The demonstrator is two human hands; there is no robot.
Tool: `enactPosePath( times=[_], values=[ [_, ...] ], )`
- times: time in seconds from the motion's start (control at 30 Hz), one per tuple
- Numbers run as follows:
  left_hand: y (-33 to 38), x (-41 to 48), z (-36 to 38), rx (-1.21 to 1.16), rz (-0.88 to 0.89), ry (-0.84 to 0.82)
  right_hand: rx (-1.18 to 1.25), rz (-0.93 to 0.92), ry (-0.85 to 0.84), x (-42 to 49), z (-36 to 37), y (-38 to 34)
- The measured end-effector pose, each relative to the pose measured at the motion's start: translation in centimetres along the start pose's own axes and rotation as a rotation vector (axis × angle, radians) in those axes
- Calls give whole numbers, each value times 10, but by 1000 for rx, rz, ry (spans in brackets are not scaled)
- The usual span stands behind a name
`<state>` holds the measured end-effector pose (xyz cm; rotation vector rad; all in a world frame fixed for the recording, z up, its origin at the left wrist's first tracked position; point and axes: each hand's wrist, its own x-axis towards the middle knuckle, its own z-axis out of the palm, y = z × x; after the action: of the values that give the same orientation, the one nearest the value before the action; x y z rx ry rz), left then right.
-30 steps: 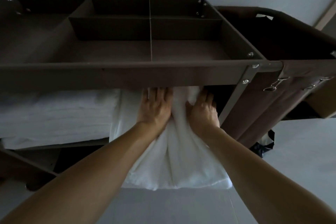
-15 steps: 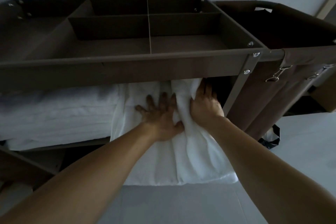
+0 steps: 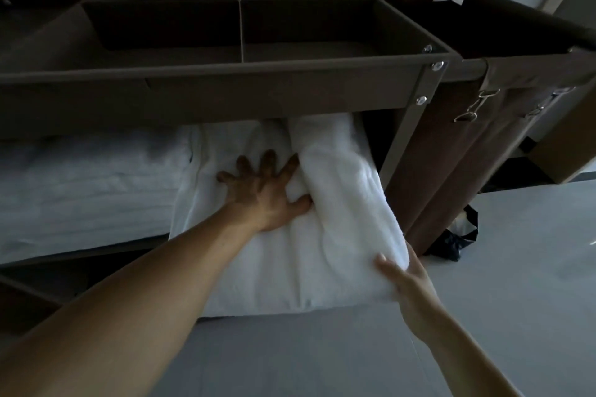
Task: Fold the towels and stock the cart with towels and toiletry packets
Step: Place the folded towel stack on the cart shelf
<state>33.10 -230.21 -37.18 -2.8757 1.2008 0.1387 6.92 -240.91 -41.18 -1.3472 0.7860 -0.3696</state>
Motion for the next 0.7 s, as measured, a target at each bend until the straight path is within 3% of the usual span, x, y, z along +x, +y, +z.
enactPosePath(
  times=[0.23,0.3,0.37,0.43,0.47,0.53,0.6,0.7],
  values=[
    [-41,-22,-14,-15,194,-17,84,-1,-218,20,-12,22],
    [-62,-46,-17,-140,301,114,52,56,-250,24,-17,24],
    [-83,-80,-7,-304,312,344,5,106,-255,28,-21,24],
    [-106,-112,20,-479,79,527,-17,134,-263,32,-24,25],
    [-114,-125,32,-618,-91,508,-2,141,-276,34,-24,26],
    [-121,-137,50,-1007,-361,260,78,155,-312,37,-24,29],
    [-123,-138,69,-1428,-430,-9,163,148,-339,39,-22,32],
    [-119,-135,86,-1797,-428,-212,234,132,-349,42,-20,37]
  ],
)
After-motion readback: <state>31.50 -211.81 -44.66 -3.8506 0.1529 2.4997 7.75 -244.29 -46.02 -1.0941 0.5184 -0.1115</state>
